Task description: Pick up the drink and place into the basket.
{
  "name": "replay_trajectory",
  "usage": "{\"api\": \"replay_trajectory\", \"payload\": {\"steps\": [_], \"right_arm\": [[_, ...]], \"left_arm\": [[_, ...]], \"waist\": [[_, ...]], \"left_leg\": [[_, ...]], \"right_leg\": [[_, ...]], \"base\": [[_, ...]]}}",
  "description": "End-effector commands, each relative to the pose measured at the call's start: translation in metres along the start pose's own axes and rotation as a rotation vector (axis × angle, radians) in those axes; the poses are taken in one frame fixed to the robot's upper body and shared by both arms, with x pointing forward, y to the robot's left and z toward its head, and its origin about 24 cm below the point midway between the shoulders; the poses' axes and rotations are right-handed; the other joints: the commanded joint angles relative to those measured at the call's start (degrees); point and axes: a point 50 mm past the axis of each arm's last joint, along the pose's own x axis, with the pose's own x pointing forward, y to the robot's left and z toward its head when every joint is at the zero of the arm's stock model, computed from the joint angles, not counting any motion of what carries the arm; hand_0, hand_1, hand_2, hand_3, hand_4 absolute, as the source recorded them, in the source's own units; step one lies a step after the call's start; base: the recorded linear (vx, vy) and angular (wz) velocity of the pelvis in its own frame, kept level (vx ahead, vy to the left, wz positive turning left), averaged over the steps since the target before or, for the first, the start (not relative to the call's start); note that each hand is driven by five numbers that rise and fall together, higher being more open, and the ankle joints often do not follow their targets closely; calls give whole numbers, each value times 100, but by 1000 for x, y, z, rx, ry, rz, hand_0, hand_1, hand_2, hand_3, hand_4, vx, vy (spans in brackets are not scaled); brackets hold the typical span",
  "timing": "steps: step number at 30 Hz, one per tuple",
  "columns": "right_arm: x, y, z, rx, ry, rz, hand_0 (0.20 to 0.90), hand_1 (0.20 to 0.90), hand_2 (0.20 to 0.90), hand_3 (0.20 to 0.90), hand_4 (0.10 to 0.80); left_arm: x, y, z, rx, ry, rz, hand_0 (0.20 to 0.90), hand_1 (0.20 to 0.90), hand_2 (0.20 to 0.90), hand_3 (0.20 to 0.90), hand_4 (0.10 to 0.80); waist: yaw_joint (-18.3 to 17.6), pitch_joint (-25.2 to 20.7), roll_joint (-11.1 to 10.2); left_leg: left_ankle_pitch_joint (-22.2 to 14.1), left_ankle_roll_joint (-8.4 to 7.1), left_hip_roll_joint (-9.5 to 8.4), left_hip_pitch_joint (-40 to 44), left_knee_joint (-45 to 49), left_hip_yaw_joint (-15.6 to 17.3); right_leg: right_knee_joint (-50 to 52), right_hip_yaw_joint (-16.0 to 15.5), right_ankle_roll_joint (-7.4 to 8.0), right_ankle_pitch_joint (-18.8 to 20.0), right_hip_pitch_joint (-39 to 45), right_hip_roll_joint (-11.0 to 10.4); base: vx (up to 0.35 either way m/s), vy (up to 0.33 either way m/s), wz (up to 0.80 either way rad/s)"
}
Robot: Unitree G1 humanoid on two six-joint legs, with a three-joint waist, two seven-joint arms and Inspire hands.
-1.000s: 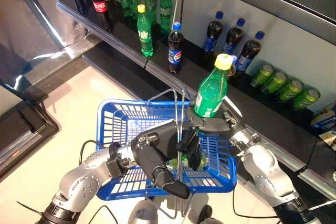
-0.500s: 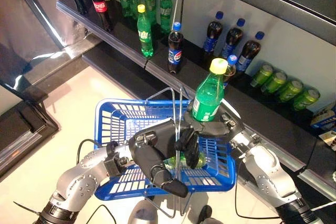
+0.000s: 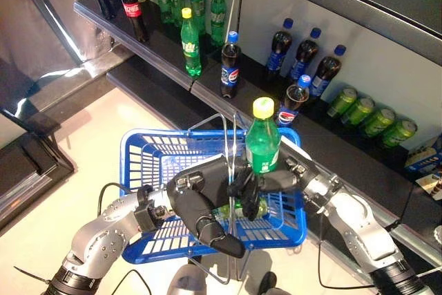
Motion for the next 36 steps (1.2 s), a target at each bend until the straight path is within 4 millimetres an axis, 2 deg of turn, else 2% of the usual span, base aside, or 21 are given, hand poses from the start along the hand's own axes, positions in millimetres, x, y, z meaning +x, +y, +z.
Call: {"api": "replay_trajectory", "payload": {"steps": [1,13,22,36], "right_arm": [[6,13,47,-127,-225,109,300,300,300,200,100],[11,13,30,-278,-66,59,300,300,300,200,100],[17,16,26,-391,-3,89,300,300,300,200,100],[42,30,18,-606,106,211,300,300,300,200,100]], "left_arm": [[24,-58,52,179,-401,-468,300,300,300,200,100],[31,-64,49,195,-370,-528,300,300,300,200,100],[36,-68,51,226,-349,-569,300,300,300,200,100],[53,-77,49,248,-311,-661,300,300,300,200,100]], "waist": [[49,-1359,21],[104,-1316,7],[150,-1311,-6],[294,-1365,-33]], "left_leg": [[-492,-38,202,222,-26,262],[-480,-34,180,212,-26,198],[-481,-34,172,218,-26,180],[-467,-24,124,224,-26,106]], "right_leg": [[122,-43,59,-102,32,-32],[116,-66,72,-87,59,-36],[110,-77,84,-83,83,-43],[86,-107,78,-65,134,-40]], "base": [[0,0,0],[0,0,0],[0,0,0],[0,0,0]]}}
